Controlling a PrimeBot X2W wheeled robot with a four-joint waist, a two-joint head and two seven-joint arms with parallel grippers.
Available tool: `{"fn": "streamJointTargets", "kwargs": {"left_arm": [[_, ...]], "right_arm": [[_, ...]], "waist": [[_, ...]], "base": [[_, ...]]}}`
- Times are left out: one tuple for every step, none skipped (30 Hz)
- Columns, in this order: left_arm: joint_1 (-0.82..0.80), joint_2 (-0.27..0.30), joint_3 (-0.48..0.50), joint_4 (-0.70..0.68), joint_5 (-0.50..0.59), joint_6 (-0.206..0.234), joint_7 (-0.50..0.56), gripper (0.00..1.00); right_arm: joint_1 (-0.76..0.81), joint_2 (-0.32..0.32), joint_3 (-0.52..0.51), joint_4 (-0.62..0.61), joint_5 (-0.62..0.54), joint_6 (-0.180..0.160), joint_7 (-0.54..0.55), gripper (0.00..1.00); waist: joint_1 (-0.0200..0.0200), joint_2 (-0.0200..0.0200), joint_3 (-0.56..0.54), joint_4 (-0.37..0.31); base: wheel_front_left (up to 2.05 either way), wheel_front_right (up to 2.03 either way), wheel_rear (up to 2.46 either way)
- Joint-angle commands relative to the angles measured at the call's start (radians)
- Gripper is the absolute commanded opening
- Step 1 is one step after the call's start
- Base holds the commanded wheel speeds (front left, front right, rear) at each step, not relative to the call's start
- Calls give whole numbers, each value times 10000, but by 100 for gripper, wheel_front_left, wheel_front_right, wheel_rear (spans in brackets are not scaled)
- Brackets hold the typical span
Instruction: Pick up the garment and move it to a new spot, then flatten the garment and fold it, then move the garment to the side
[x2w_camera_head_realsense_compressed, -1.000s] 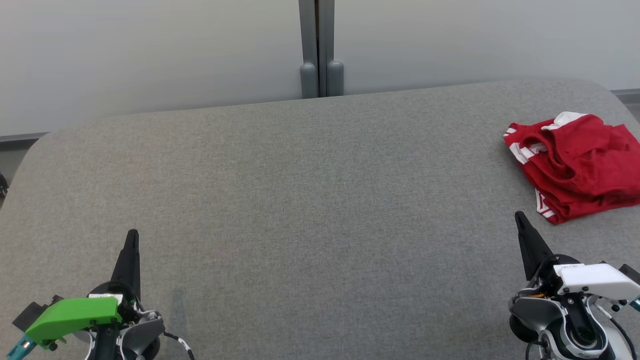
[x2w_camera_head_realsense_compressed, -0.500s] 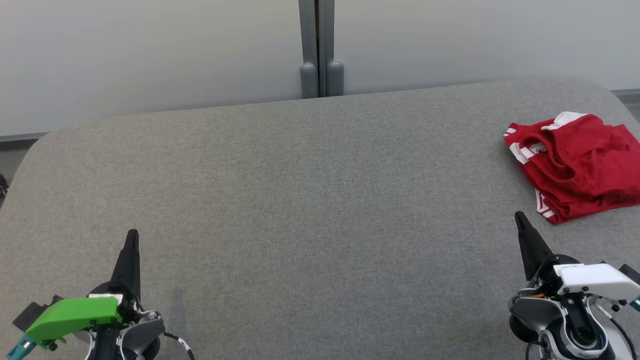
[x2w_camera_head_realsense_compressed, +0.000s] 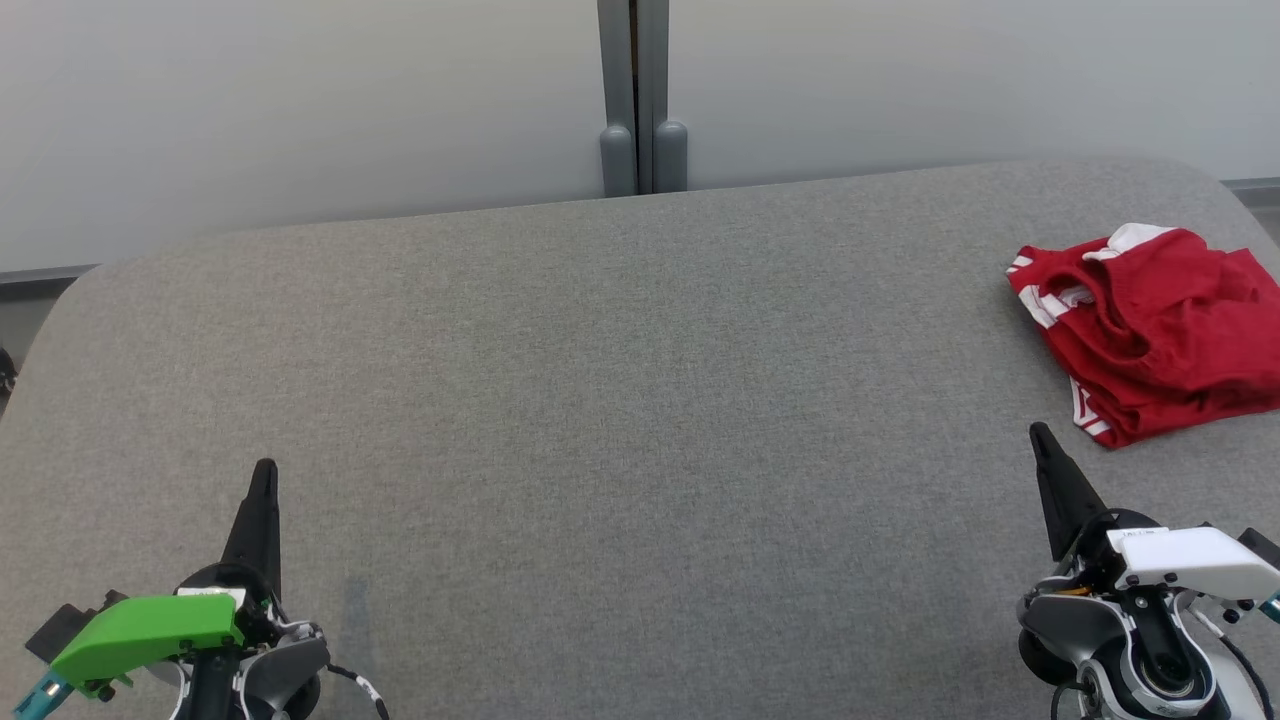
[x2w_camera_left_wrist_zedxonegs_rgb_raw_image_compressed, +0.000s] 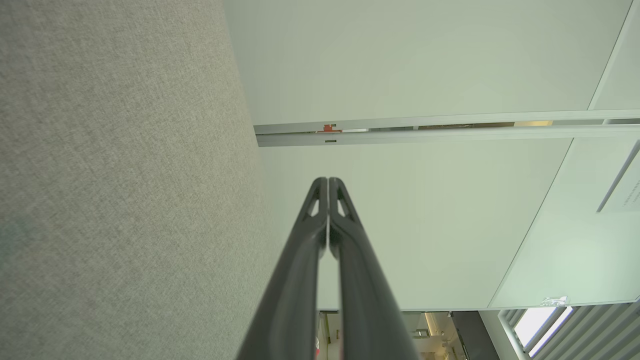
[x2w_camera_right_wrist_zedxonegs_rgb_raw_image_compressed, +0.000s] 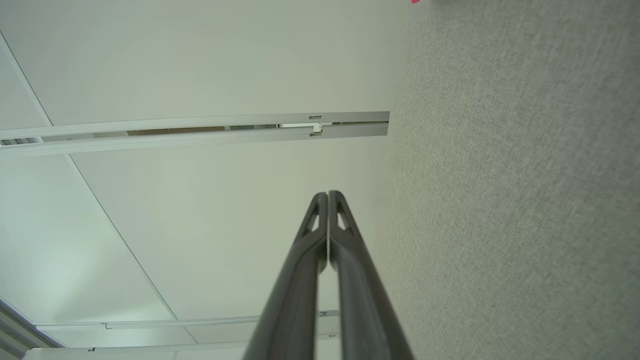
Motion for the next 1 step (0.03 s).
{"fn": "streamJointTargets", "kwargs": {"left_arm": [[-97,16,21,-20,-48,-61,28,0]], "right_arm": [[-55,-38,-13,-47,67,4,34,0]], "waist": [[0,0,0,0]], "base": [[0,0,0]]}}
